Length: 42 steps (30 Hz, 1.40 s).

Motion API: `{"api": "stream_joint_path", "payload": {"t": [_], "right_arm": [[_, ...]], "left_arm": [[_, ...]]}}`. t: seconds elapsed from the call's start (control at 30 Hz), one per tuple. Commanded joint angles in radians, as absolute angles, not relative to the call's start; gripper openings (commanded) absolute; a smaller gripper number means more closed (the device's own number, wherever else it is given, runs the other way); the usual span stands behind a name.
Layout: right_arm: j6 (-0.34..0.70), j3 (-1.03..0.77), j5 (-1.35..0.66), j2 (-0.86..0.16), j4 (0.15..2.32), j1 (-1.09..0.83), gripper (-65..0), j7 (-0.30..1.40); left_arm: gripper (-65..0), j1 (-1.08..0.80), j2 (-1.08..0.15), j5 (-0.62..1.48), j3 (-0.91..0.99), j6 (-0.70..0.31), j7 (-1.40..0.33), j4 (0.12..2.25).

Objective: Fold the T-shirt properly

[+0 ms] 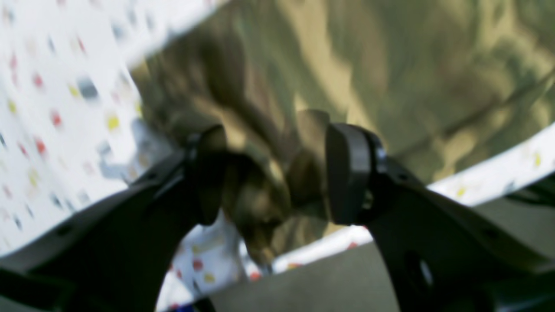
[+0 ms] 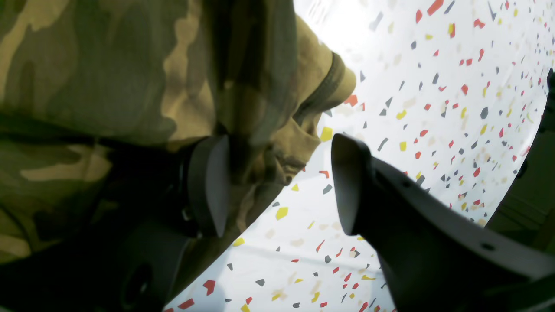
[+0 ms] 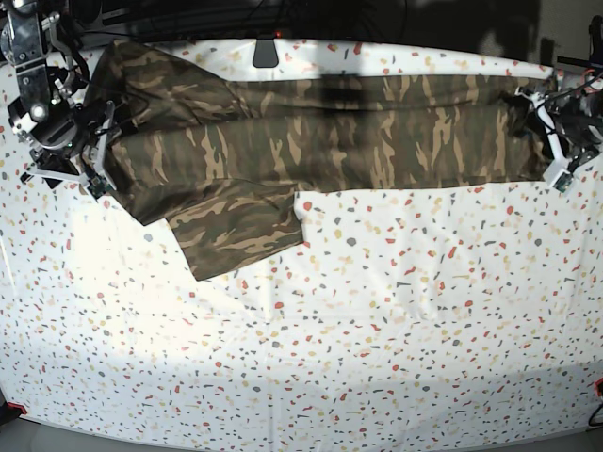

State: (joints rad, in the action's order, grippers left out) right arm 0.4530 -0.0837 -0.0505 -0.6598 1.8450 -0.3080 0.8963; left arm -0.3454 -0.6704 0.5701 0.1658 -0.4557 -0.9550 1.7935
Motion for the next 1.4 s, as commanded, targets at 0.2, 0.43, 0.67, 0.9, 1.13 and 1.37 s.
{"api": "stream_joint_path", "payload": {"t": [0.2,0.43,0.67,0.9,1.13,1.37], "right_arm": [[0.352,-0.094,-0.122,-0.681,1.862,-0.25,-28.5,0.689],[0.334,-0.094,-0.339,-0.562,1.836,0.022,-28.6,0.662],[0.412,-0.091,-0.334,-0.397,1.472,0.293,-28.6,0.664],[0.551,-0.091,-0.264,-0.315,0.974,0.544,-28.6,0.705],[0.638,-0.091,-0.271,-0.312,0.822,0.55,-28.6,0.77],[0.698,-0.091,-0.41,-0.313,0.822,0.529,-41.6,0.901]], "left_arm": [[-28.7,-0.32,-0.693,0.479,0.178,-0.452,-0.858,1.808],[-28.7,-0.278,-0.59,0.501,0.178,-0.453,-0.857,1.808],[-28.7,-0.279,-0.485,0.498,0.178,-0.456,-0.841,1.808],[-28.7,-0.28,-0.477,0.498,0.178,-0.456,-0.84,1.808],[-28.7,-0.28,-0.477,0.498,0.178,-0.456,-0.843,1.808],[-28.7,-0.28,-0.477,0.498,0.178,-0.456,-0.844,1.808]]}}
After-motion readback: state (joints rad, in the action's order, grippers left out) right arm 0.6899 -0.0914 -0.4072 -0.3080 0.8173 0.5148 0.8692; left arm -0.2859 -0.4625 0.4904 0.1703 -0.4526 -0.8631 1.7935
